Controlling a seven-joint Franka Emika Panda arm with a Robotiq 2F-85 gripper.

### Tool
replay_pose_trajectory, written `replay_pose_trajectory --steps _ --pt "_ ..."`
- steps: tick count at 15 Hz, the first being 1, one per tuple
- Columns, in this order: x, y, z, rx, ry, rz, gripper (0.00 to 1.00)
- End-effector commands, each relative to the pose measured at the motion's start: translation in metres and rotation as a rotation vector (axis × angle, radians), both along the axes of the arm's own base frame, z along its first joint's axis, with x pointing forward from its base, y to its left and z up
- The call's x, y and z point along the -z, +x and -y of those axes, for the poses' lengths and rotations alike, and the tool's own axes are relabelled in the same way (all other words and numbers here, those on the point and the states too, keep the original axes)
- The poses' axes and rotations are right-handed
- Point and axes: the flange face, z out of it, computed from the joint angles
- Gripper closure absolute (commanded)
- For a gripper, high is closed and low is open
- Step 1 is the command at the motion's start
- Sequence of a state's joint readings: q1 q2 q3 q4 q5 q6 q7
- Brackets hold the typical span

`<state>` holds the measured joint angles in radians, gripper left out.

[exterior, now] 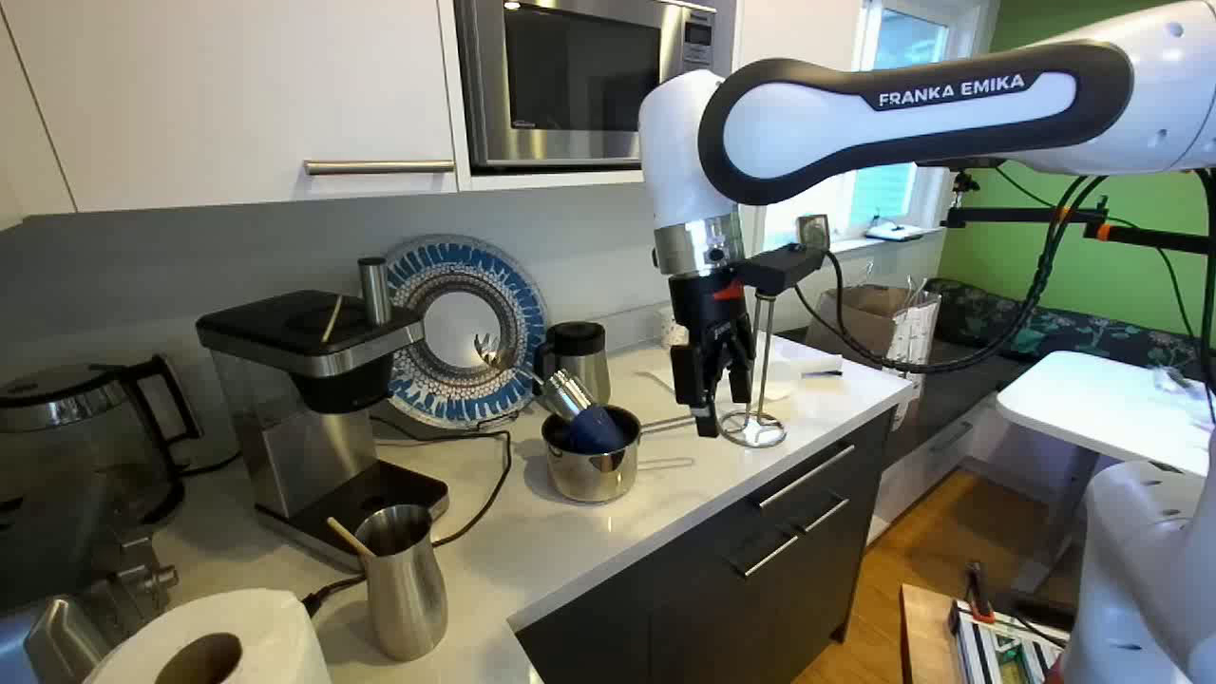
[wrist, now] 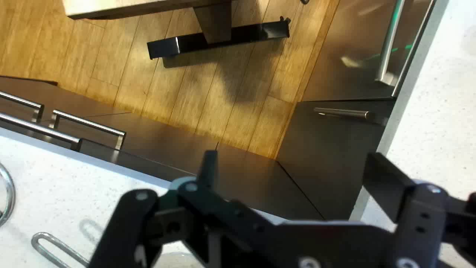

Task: Move the tissue paper stand next to the tissue

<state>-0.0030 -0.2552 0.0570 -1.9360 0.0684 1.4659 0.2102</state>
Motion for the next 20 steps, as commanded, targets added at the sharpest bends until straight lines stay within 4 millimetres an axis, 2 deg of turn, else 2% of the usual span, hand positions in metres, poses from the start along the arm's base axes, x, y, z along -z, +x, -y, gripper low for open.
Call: replay_pose_trajectory --steps 1,14,17,20 --pt "-0.001 0.0 0.0 0.0 0.0 -0.001 0.0" --pt "-0.001 0.0 0.0 0.0 0.0 -0.001 0.0" --pt "-0.016 0.016 0.034 0.044 0.017 0.054 0.0" --pt "-0.042 0.029 0.087 0.105 0.025 0.113 0.0"
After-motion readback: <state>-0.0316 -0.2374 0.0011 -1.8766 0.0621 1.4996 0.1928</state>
